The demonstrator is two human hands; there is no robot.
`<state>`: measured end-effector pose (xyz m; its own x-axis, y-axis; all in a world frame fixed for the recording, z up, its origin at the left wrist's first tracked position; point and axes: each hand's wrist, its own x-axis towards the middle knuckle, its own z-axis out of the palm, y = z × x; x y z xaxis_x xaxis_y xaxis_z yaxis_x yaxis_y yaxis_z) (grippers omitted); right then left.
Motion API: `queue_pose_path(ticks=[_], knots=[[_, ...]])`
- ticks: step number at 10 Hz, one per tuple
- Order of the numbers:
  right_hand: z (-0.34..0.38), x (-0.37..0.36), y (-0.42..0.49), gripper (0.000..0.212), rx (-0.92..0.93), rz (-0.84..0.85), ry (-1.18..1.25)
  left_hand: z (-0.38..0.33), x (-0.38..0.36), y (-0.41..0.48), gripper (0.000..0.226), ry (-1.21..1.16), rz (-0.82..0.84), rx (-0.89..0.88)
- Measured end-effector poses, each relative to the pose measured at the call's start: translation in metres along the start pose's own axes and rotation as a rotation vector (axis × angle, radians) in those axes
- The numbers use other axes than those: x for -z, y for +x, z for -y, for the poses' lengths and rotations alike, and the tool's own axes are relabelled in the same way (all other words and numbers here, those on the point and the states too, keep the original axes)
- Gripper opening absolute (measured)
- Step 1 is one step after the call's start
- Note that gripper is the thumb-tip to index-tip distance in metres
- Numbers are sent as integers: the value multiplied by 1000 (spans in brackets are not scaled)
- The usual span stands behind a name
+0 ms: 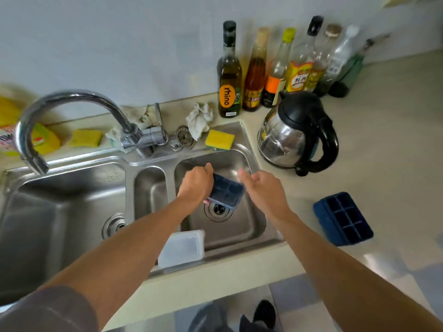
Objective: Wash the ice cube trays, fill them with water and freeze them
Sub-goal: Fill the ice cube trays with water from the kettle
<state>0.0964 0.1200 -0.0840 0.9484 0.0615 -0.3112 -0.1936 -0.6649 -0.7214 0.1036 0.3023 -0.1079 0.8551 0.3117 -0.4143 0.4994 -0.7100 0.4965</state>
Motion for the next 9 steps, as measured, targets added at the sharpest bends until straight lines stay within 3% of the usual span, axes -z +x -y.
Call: queue_pose_path(ticks=[1, 2, 3, 4, 5, 6, 7, 8, 9], knots=[[36, 20, 5, 63, 81, 23, -52, -23, 25, -15, 30, -5, -29, -123], [65, 29, 4, 64, 112, 137, -160, -46, 54, -30, 30, -72, -58, -198], [86, 37, -1, 64, 123, 119, -142, -59, 80, -37, 35, -58, -107, -295], [105, 42, -6, 53, 242, 54, -340, -76, 109, -45, 10, 6, -96, -297], [116, 40, -3, 56, 342, -69, -357, -72, 119, -43, 27, 82, -164, -438], [129, 43, -1, 61, 305, -82, -325, -74, 132, -39, 54, 59, -206, -488], [131, 39, 1, 52, 294, -168, -193, -83, 146, -38, 65, 25, -228, -513], [134, 45, 1, 60, 205, -229, 51, -91, 154, -34, 73, -56, -263, -450], [133, 49, 8, 66, 30, -202, 340, -92, 138, -40, 75, -281, -250, -361]])
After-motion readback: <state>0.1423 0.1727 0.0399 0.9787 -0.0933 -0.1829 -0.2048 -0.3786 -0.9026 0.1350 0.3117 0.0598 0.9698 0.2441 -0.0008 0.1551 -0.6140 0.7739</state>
